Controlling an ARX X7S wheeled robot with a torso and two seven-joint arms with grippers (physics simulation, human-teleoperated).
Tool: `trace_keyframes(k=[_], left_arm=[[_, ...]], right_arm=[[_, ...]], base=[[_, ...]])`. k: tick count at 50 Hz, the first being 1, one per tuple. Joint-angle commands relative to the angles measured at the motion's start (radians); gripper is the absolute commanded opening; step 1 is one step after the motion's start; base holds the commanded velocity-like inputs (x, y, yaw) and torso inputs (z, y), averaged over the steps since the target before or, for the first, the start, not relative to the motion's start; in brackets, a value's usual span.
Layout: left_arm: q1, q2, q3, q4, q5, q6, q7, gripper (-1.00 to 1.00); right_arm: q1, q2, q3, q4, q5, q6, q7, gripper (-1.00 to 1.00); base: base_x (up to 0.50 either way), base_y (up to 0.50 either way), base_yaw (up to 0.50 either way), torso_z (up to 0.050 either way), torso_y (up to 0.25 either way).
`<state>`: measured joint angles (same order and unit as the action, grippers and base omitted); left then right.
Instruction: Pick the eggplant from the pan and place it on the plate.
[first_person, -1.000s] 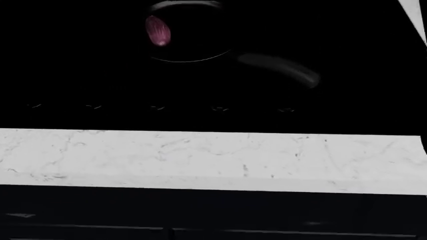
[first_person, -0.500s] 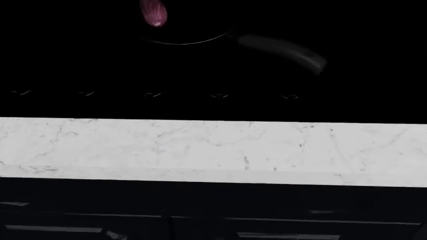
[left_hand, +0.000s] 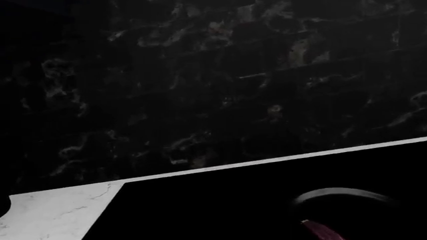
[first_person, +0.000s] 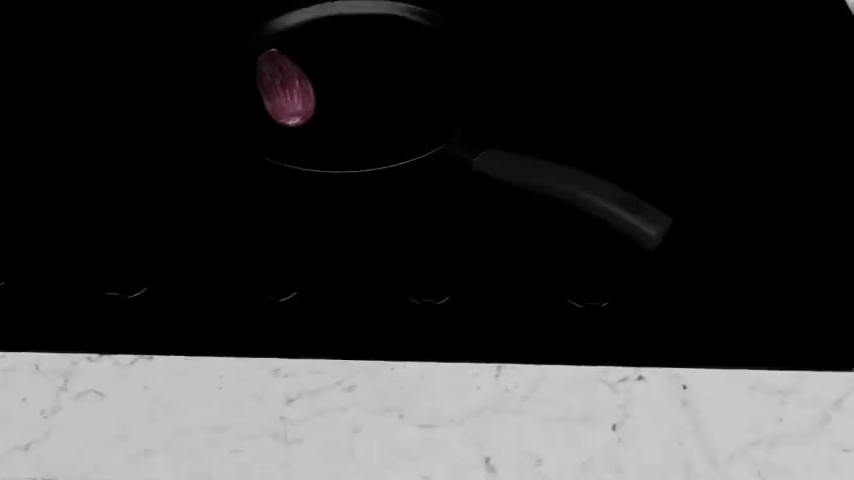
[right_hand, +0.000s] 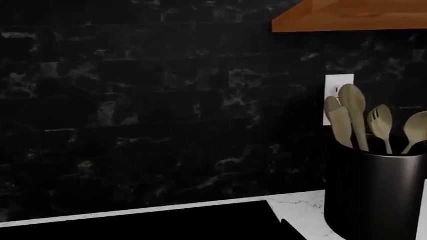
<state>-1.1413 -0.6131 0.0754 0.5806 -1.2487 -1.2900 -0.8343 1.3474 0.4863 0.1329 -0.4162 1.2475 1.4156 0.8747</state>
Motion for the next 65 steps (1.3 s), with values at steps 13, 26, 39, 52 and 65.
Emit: trace_keyframes(k=[13, 26, 39, 52, 65], left_arm=[[-0.009, 0.024, -0.002, -0.041, -0.008, 0.03, 0.004, 1.0], [-0.009, 0.023, 0.014, -0.045, 0.003, 0.043, 0.011, 1.0], [-0.015, 0.024, 0.018, -0.041, -0.017, 0.038, -0.005, 1.0], [-0.016, 0.02, 0.016, -0.035, -0.034, 0.04, -0.018, 1.0], [-0.007, 0.007, 0.008, -0.03, -0.049, 0.046, -0.026, 1.0]], right_arm=[[-0.016, 0.004, 0.005, 0.052, 0.036, -0.066, -0.042, 1.0], [-0.031, 0.015, 0.0, 0.052, 0.038, -0.081, -0.047, 1.0], [-0.029, 0.024, 0.003, 0.048, 0.064, -0.08, -0.03, 1.0], [-0.025, 0.032, 0.003, 0.044, 0.086, -0.083, -0.02, 1.0], [-0.01, 0.033, -0.006, 0.05, 0.118, -0.072, 0.012, 1.0]], base=[[0.26, -0.01, 0.0, 0.0, 0.0], [0.25, -0.01, 0.0, 0.0, 0.001], [0.22, -0.01, 0.0, 0.0, 0.0], [0.21, -0.01, 0.0, 0.0, 0.001], [0.06, 0.0, 0.0, 0.0, 0.0]])
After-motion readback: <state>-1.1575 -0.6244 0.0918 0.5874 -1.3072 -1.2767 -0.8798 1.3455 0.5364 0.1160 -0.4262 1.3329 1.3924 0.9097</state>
